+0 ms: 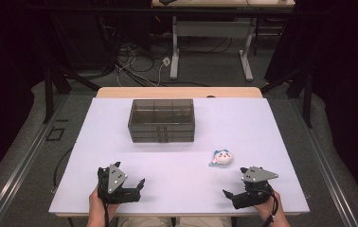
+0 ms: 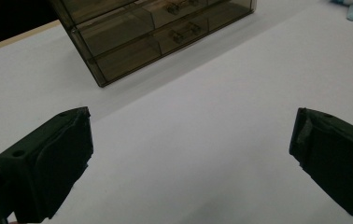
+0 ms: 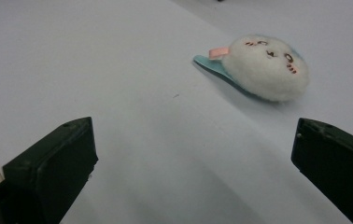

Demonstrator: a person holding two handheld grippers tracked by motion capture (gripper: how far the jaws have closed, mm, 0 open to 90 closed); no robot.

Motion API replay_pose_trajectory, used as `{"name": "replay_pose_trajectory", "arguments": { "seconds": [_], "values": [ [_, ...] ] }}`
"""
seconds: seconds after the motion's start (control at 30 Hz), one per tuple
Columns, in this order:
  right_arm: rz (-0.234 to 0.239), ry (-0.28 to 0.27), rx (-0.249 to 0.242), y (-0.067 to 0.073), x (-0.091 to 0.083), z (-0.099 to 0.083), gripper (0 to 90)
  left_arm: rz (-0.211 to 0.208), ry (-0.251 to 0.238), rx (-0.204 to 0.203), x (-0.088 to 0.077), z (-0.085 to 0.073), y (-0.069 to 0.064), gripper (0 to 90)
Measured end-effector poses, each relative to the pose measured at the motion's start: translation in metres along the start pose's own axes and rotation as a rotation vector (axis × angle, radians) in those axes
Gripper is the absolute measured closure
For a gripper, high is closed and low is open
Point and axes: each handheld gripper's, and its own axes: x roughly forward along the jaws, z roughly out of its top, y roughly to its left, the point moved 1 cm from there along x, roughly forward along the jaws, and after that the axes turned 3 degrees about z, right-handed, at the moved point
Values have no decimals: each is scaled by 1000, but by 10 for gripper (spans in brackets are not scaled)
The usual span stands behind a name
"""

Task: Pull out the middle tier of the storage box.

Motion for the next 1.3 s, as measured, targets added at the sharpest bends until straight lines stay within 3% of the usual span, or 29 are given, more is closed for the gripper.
{"name": "replay_pose_trajectory", "arguments": {
  "seconds": [0.53, 0.6, 0.63, 1.03, 1.3],
  "values": [
    [-5, -2, 3, 0, 1, 0, 0, -18, 14, -1, 25, 14, -3, 2],
    [-5, -2, 3, 0, 1, 0, 0, -9, 17, 18, 29, 16, -4, 3],
    [-5, -2, 3, 0, 1, 0, 0, -31, 25, -4, 32, 18, -6, 3],
    [-3, -4, -3, 0, 1, 0, 0, -16, 53, 1, 49, 29, -14, 2],
    [1, -6, 1, 0, 1, 0, 0, -21, 82, -23, 62, 37, -18, 8]
  ]
}}
